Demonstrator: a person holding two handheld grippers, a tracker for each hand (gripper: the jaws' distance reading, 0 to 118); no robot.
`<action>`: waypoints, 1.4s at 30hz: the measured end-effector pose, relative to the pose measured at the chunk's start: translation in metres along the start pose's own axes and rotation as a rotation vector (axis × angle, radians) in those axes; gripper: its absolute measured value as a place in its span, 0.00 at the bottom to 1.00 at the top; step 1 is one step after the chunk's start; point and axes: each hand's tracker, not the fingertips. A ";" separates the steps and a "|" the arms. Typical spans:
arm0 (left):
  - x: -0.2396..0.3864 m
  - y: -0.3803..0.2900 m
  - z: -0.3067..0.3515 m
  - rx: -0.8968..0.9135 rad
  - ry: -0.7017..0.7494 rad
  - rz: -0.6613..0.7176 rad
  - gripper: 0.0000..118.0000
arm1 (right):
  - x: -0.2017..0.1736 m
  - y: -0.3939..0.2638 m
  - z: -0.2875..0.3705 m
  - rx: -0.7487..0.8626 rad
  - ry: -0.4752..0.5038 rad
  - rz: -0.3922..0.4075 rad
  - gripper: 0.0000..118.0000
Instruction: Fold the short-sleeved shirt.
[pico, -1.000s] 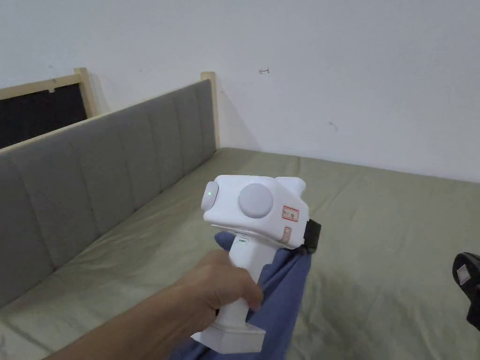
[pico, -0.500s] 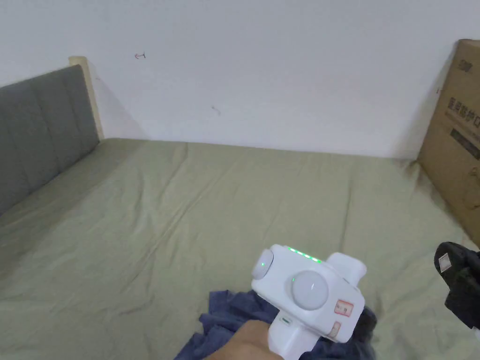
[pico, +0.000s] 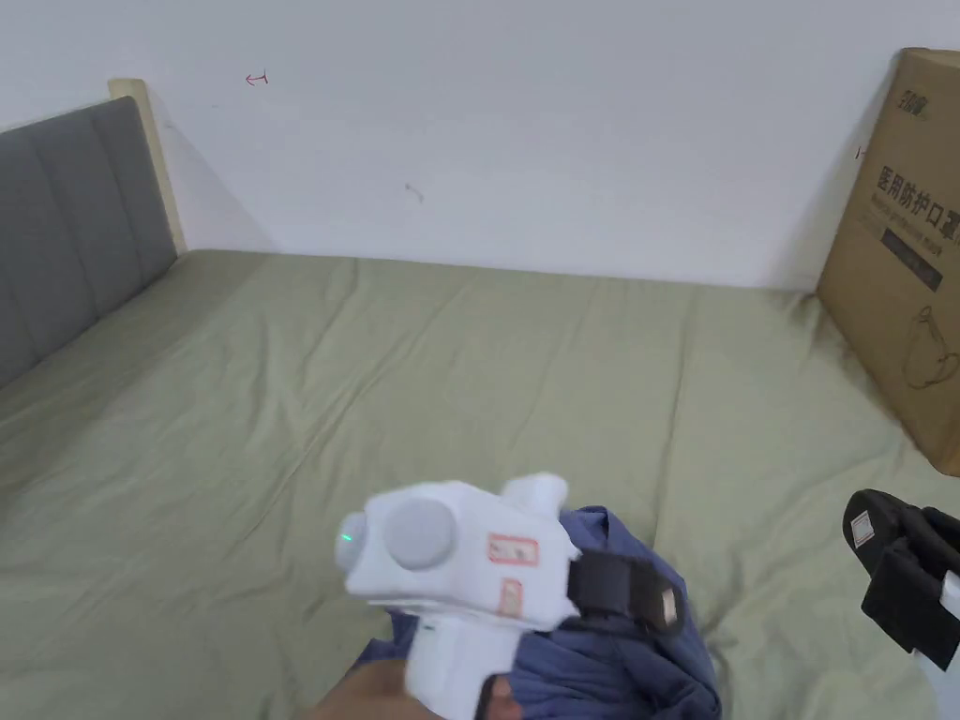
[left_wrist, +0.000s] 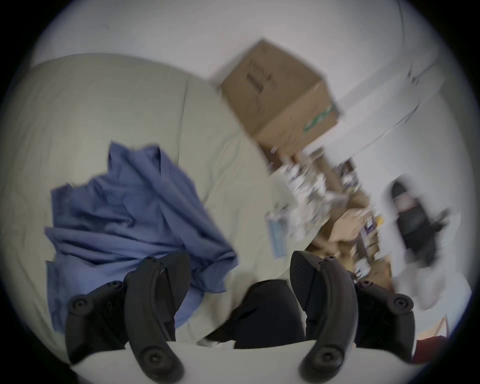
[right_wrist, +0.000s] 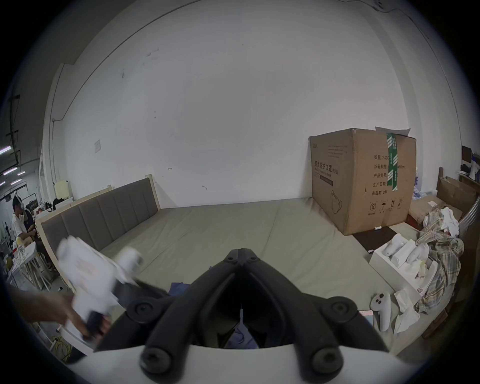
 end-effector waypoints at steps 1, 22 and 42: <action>0.003 0.004 0.024 0.061 0.006 -0.020 0.75 | -0.002 0.001 0.001 0.003 0.007 -0.005 0.00; -0.055 -0.110 0.179 0.428 0.703 -0.137 0.00 | -0.053 -0.008 -0.007 -0.006 0.141 0.081 0.00; -0.074 -0.094 0.180 0.417 0.660 -0.183 0.00 | -0.168 -0.113 -0.394 -0.981 0.464 0.793 0.72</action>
